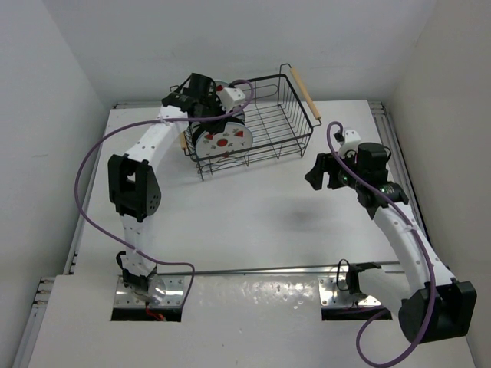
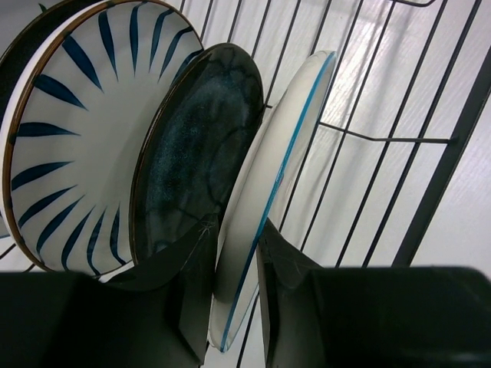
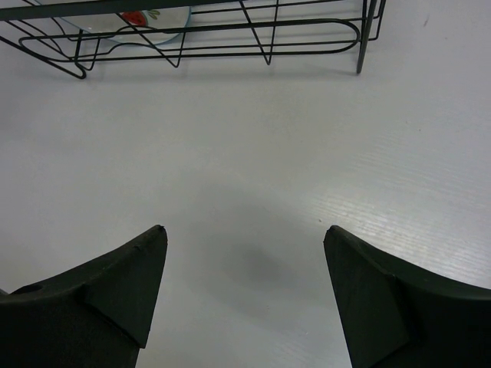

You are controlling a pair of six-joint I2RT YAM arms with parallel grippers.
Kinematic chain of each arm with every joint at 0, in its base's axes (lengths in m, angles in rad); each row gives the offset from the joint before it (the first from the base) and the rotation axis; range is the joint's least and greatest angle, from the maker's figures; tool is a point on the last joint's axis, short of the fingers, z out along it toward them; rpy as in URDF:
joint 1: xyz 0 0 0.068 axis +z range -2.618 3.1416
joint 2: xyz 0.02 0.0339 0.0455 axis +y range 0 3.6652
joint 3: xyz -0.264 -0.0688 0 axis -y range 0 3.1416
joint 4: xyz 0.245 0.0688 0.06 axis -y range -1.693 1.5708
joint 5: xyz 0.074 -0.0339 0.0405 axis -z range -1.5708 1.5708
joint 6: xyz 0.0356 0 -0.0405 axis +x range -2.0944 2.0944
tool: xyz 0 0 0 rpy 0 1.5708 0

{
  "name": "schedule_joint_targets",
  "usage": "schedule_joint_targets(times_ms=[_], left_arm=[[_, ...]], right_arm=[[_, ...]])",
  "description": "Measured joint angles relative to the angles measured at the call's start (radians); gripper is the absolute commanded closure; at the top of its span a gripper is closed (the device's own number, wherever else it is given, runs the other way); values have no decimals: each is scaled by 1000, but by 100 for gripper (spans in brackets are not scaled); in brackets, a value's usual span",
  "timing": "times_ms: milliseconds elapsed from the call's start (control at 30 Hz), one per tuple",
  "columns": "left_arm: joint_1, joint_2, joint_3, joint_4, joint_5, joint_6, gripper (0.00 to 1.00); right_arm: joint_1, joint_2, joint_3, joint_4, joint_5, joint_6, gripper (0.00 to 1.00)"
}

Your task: Unload the plates from the dish rack

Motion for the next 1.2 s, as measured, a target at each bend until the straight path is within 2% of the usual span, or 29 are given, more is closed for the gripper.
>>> schedule_joint_targets(times_ms=[200,300,367,467,500,567,833,1067,1100,1133,1200], left_arm=[[-7,0,-2,5,-21,26,83],[-12,0,-2,5,-30,40,97],[-13,0,-2,5,-31,45,100],[-15,0,-2,3,-32,56,99],[-16,0,-2,2,-33,60,82],[-17,0,-2,1,-34,68,73],[-25,0,-2,-3,-64,61,68],[-30,10,-4,-6,-73,56,70],[-31,10,-4,-6,-74,59,73],[-31,10,-4,-6,-74,65,84],[-31,11,-4,-2,-78,130,95]], right_arm=[[0,-11,-16,-2,9,0,18],[0,-18,-20,-3,10,0,18],[0,-21,-22,-3,10,0,18],[0,-22,-23,-4,11,0,17],[0,-23,-23,-4,11,0,17],[0,-24,-23,-5,11,0,17],[0,-27,-23,-10,11,0,16],[2,-27,-23,-10,11,0,16],[2,-27,-23,-10,11,0,16],[2,-27,-23,-10,11,0,16],[2,-27,-23,-10,11,0,16]])
